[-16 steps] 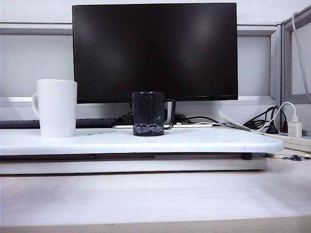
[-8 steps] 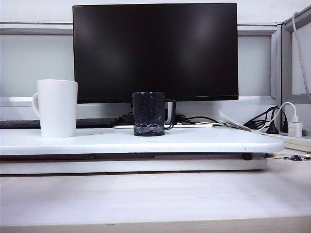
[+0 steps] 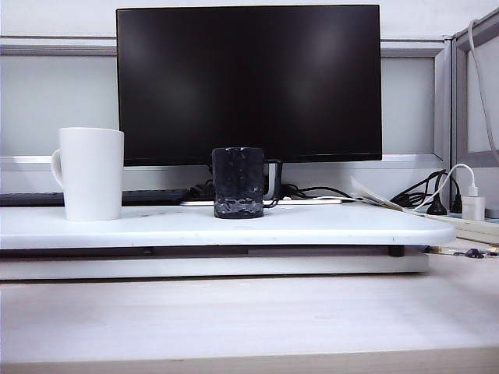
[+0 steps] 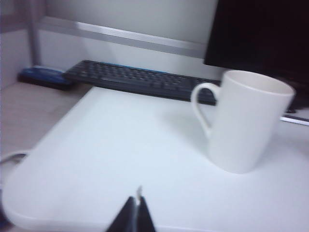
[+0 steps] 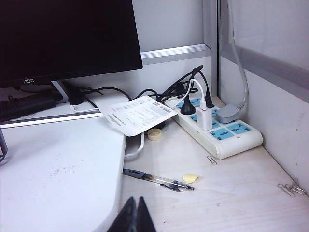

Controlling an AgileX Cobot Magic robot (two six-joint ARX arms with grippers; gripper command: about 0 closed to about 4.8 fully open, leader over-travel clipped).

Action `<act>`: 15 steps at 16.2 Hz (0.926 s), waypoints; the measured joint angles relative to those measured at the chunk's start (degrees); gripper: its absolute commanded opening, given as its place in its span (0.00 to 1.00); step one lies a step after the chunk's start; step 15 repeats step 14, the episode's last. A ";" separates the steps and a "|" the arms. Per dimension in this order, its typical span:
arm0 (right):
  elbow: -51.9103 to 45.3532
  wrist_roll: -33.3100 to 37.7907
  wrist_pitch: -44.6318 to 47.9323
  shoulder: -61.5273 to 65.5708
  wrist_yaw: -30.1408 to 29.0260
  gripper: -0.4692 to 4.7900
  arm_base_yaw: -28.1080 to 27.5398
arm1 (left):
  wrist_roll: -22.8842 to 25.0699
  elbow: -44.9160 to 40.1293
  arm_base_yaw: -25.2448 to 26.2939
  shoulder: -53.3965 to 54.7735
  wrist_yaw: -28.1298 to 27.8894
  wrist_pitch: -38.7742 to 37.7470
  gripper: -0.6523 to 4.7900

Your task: Carefully pick up the black cup and pour some water from the black cup into the white cup.

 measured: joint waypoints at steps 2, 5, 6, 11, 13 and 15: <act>0.00 0.00 0.00 0.00 0.00 0.08 0.04 | 0.02 0.00 0.00 0.00 0.07 0.09 0.11; 0.00 0.00 -0.04 0.00 0.00 0.08 0.04 | 0.02 0.00 0.00 0.00 2.45 0.11 0.11; 0.00 0.00 -0.07 0.00 0.00 0.08 0.04 | 0.00 0.02 0.00 -0.02 2.45 0.11 0.11; 0.00 0.00 -0.11 0.00 0.00 0.08 0.04 | 0.02 0.00 0.00 0.00 2.43 0.09 0.11; 0.00 0.00 -0.11 0.00 0.00 0.08 0.04 | 0.02 0.00 0.00 0.00 2.43 0.09 0.11; 0.00 0.00 -0.11 0.00 0.00 0.08 0.04 | 0.02 0.00 0.00 -0.02 2.43 0.09 0.11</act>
